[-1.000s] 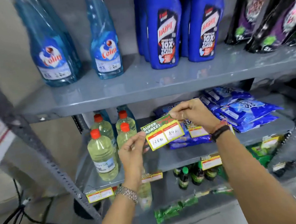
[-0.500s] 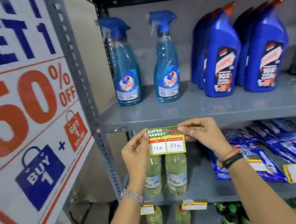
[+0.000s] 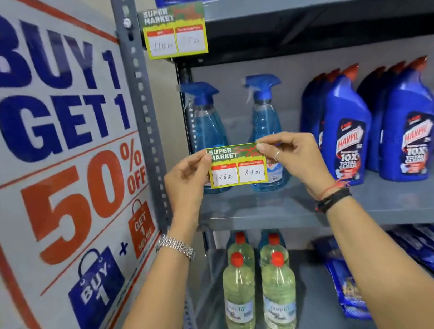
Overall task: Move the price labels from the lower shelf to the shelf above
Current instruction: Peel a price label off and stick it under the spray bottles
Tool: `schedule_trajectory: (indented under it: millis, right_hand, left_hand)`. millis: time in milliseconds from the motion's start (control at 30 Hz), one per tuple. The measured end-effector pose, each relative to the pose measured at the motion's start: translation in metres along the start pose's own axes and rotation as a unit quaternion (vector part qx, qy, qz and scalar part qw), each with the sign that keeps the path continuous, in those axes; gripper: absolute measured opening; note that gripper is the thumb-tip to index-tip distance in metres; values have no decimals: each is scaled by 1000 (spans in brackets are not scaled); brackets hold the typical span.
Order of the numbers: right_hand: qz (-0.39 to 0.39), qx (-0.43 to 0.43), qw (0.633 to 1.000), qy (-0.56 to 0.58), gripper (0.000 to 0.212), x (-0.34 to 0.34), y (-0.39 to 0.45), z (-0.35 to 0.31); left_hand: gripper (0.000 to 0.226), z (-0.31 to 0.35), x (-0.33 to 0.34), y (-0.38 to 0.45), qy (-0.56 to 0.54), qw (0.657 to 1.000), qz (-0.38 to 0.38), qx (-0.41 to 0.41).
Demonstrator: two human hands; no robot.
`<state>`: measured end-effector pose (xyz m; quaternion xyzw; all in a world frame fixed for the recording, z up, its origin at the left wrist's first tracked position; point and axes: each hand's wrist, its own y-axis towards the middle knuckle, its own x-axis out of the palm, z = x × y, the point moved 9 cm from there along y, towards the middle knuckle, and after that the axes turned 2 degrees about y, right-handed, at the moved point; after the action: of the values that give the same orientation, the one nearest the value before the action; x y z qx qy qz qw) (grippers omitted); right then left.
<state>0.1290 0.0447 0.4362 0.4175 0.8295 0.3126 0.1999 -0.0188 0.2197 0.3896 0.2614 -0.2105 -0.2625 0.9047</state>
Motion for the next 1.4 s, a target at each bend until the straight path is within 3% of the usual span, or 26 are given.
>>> schedule_trajectory:
  millis: [167, 400, 533, 900, 1233, 1300, 1400]
  right_hand:
    - [-7, 2, 1000, -17, 14, -2, -6, 6]
    - [-56, 91, 991, -78, 22, 3, -64, 57]
    - [-47, 76, 979, -181, 17, 1, -89, 69]
    - [-47, 53, 956, -285, 8, 11, -92, 74]
    - [-19, 46, 939, -341, 10, 15, -94, 77]
    - [-10, 50, 930, -364, 8, 15, -94, 78]
    - [30, 15, 910, -412, 26, 18, -97, 72]
  left_hand:
    - [10, -8, 0, -2, 19, 1000, -1, -15]
    - [7, -71, -21, -52, 55, 993, 2, -106]
    - [9, -99, -28, -76, 54, 989, 4, -136]
    - [6, -116, -31, -79, 85, 984, 10, -157]
    - [7, -111, -32, -75, 137, 982, 22, -129]
    - [9, -100, -32, -73, 186, 978, 30, -86]
    - [16, -77, -35, -77, 312, 948, 62, 18]
